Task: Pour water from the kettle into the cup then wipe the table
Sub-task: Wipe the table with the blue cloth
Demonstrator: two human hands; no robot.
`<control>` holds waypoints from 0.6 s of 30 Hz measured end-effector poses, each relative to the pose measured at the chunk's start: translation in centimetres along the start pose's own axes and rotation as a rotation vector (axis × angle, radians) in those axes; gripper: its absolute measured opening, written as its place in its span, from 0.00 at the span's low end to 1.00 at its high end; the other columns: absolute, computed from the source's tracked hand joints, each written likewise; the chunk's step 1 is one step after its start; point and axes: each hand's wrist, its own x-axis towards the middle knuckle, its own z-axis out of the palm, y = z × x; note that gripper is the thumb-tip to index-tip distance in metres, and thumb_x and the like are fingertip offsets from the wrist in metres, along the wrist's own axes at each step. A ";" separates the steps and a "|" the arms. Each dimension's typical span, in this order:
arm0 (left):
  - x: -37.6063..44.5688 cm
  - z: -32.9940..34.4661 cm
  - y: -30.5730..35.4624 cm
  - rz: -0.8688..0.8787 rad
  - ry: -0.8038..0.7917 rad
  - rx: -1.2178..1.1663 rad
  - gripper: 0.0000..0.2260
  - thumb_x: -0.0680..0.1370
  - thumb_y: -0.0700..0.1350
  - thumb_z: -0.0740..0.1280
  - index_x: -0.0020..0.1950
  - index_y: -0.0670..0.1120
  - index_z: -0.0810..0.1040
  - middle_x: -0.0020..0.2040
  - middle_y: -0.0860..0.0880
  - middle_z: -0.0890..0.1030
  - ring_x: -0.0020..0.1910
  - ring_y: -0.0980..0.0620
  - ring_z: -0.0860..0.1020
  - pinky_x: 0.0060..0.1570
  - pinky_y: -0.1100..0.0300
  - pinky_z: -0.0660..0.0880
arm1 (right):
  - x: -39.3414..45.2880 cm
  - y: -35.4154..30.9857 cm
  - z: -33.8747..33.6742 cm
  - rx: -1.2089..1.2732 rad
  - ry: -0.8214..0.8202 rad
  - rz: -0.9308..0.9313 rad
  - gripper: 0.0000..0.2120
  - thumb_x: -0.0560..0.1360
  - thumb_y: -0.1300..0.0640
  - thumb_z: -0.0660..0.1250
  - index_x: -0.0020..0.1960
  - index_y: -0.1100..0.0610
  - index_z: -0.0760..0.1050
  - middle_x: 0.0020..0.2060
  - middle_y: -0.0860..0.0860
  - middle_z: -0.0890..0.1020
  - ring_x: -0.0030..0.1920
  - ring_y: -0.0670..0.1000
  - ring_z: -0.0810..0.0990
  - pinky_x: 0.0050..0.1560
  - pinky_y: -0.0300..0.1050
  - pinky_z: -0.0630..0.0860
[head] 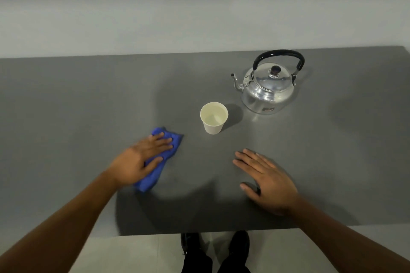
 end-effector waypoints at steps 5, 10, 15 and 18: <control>7.6 -0.5 -1.3 -0.241 0.178 0.009 0.18 0.84 0.43 0.62 0.74 0.40 0.74 0.76 0.43 0.71 0.79 0.39 0.63 0.79 0.58 0.52 | 0.0 0.0 0.0 -0.002 -0.010 0.001 0.31 0.81 0.35 0.54 0.81 0.41 0.52 0.81 0.39 0.54 0.80 0.42 0.47 0.79 0.43 0.46; 11.2 2.5 3.0 -0.295 0.251 -0.027 0.19 0.84 0.41 0.62 0.76 0.44 0.72 0.79 0.47 0.68 0.81 0.44 0.59 0.81 0.52 0.52 | -0.1 0.0 0.0 0.020 0.029 -0.020 0.30 0.80 0.38 0.58 0.80 0.43 0.57 0.80 0.40 0.57 0.81 0.43 0.50 0.80 0.45 0.49; 4.8 4.3 5.5 -0.063 0.151 -0.033 0.20 0.84 0.43 0.61 0.76 0.46 0.71 0.78 0.50 0.69 0.81 0.47 0.60 0.80 0.53 0.53 | -0.1 0.1 0.1 0.005 0.039 -0.022 0.30 0.80 0.39 0.58 0.80 0.44 0.57 0.80 0.40 0.57 0.81 0.43 0.50 0.79 0.45 0.50; -1.0 3.5 4.2 0.017 0.058 0.028 0.20 0.84 0.47 0.60 0.76 0.46 0.71 0.78 0.51 0.69 0.81 0.50 0.60 0.80 0.54 0.54 | 0.0 0.1 0.0 0.005 0.022 -0.020 0.31 0.81 0.38 0.56 0.81 0.43 0.54 0.81 0.39 0.55 0.81 0.42 0.49 0.80 0.45 0.50</control>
